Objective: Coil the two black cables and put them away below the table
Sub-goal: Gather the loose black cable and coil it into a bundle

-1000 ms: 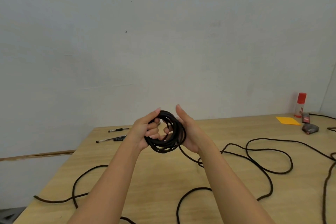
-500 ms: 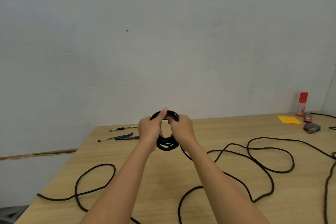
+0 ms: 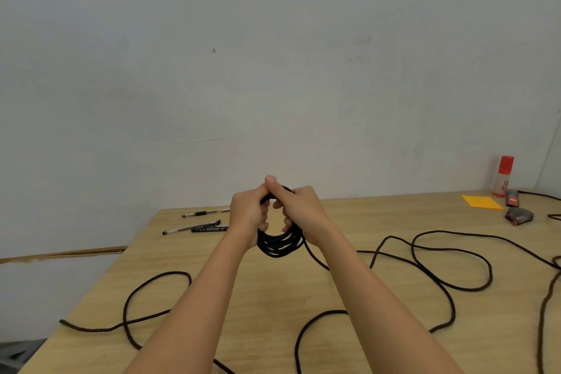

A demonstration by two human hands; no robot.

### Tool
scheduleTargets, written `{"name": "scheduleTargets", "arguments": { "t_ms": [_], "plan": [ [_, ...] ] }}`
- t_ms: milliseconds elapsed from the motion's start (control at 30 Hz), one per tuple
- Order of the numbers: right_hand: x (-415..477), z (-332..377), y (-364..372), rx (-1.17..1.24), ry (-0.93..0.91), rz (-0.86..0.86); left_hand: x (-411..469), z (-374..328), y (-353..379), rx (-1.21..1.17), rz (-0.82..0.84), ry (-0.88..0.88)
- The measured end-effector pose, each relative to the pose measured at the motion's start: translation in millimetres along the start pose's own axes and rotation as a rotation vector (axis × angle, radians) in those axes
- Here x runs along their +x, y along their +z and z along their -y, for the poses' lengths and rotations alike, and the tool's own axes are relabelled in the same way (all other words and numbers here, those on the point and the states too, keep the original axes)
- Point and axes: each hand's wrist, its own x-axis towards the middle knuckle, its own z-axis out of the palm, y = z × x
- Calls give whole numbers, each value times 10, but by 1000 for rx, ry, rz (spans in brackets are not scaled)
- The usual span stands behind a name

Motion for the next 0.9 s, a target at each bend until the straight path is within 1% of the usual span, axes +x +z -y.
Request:
{"name": "scheduleTargets", "arguments": {
  "t_ms": [100, 167, 233, 300, 333, 367, 400, 467, 500, 533, 567, 600, 633, 700, 733, 800, 900],
  "plan": [
    [39, 27, 44, 23, -32, -37, -10, 12, 21, -30, 7, 3],
    [77, 70, 26, -39, -64, -40, -5, 40, 25, -7, 17, 16],
    [114, 131, 1, -77, -90, -121, 24, 90, 9, -110, -29, -13],
    [166, 194, -42, 52, -75, -261, 17, 167, -10, -249, -125, -63],
    [187, 231, -64, 154, -57, -313, -12, 232, -13, -289, -134, -110],
    [204, 267, -79, 251, -42, -348, -66, 299, -6, -310, -89, -209],
    [223, 293, -85, 331, -34, -371, -138, 362, 11, -325, 16, -351],
    [247, 333, -66, 428, -34, -398, -268, 458, 71, -273, 350, -661],
    [245, 345, -46, 450, -33, -401, -291, 484, 118, -237, 501, -761],
    [233, 348, -28, 464, -29, -396, -284, 490, 163, -255, 588, -815],
    [223, 346, -18, 480, -23, -382, -259, 483, 203, -325, 624, -844],
    [203, 348, -20, 503, -14, -364, -226, 472, 236, -434, 611, -857],
    [180, 354, -40, 530, -4, -346, -202, 439, 268, -571, 560, -859],
    [146, 365, -114, 576, 9, -303, -112, 369, 267, -761, 370, -793],
    [126, 368, -161, 576, 16, -277, -47, 335, 237, -802, 273, -733],
    [95, 356, -245, 528, 32, -229, 75, 226, 143, -842, 160, -584],
    [97, 278, -303, 368, 59, -222, 203, 67, -3, -745, 145, -400]
  ]
}}
